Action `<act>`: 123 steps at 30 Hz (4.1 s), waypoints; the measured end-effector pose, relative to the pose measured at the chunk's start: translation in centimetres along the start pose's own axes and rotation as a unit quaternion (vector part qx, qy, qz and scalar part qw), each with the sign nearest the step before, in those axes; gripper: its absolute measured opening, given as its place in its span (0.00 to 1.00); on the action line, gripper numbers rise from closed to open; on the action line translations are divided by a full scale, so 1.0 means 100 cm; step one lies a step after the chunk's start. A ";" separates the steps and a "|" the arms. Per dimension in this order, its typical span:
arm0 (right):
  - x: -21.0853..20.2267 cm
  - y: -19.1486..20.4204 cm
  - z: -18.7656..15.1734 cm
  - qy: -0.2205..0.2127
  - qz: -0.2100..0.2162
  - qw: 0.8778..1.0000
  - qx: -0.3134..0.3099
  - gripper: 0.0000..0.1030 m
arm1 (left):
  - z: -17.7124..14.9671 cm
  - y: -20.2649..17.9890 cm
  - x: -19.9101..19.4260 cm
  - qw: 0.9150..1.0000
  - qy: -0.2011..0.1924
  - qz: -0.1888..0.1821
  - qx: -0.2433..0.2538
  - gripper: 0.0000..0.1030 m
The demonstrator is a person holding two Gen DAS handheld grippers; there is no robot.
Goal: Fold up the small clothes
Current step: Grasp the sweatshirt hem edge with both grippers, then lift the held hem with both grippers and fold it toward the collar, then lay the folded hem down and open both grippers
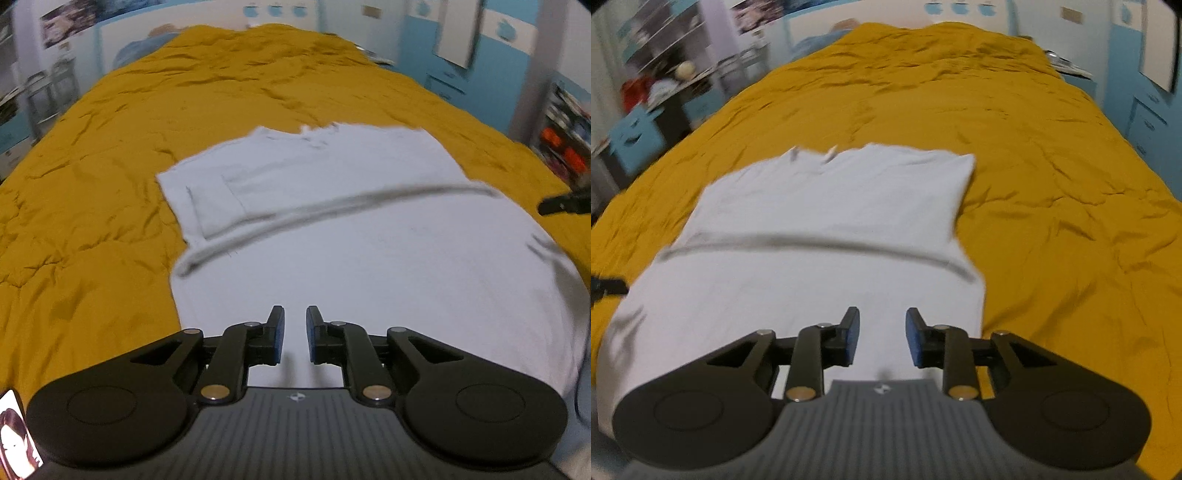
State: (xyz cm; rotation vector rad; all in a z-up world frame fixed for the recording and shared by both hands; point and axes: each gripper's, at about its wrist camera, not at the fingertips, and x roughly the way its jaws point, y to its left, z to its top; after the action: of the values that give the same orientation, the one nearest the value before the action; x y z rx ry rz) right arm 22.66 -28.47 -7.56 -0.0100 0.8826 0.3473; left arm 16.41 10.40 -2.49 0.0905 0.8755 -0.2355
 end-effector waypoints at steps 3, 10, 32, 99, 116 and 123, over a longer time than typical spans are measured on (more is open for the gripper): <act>-0.015 0.021 -0.025 0.013 -0.008 0.999 -0.046 0.29 | -0.017 -0.009 -0.009 0.999 0.012 -0.011 0.031 0.16; -0.044 0.057 -0.078 0.028 0.007 0.992 -0.122 0.35 | -0.055 -0.028 -0.029 0.993 0.038 -0.056 0.097 0.25; -0.029 0.087 -0.186 0.100 -0.021 0.920 -0.378 0.80 | -0.170 -0.100 0.005 0.893 0.086 0.059 0.438 0.85; 0.026 0.067 0.151 -0.212 -0.195 0.925 -0.249 0.00 | 0.135 0.010 0.038 0.954 -0.196 0.210 0.084 0.08; 0.248 0.015 0.217 -0.103 -0.174 0.957 -0.209 0.00 | 0.167 0.069 0.196 0.985 -0.061 0.154 0.054 0.15; 0.293 -0.012 0.222 -0.094 -0.188 0.966 -0.153 0.25 | 0.157 0.109 0.195 0.986 -0.070 0.149 -0.037 0.30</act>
State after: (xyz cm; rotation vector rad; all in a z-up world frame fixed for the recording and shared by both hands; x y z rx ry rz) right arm 56.83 -17.66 -15.79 -0.4205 0.6151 0.1219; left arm 42.86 15.00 -7.70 0.1339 0.7195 0.0701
